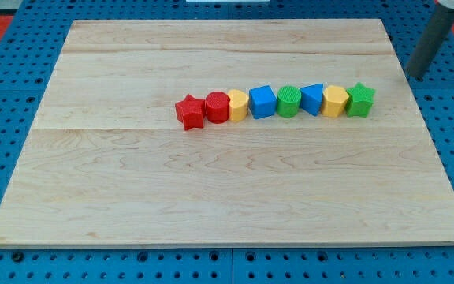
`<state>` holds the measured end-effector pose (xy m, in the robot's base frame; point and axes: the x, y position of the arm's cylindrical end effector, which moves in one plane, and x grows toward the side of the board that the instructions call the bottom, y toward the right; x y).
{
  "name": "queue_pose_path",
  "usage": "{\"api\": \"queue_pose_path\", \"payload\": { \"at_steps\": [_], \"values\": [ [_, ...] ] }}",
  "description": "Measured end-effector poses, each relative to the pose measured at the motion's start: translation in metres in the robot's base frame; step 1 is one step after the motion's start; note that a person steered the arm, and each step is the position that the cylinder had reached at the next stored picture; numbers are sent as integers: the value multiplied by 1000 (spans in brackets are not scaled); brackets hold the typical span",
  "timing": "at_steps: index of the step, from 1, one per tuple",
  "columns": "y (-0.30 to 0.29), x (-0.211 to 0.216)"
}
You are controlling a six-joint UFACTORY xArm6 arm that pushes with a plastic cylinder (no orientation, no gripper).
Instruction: Push green star slightly down and left
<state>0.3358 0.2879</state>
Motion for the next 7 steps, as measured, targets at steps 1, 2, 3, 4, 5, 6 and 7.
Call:
{"api": "queue_pose_path", "payload": {
  "at_steps": [1, 2, 3, 4, 5, 6, 7],
  "values": [
    [-35, 19],
    [-92, 31],
    [-112, 40],
    [-113, 60],
    [-108, 69],
    [-108, 89],
    [-108, 111]
  ]
}}
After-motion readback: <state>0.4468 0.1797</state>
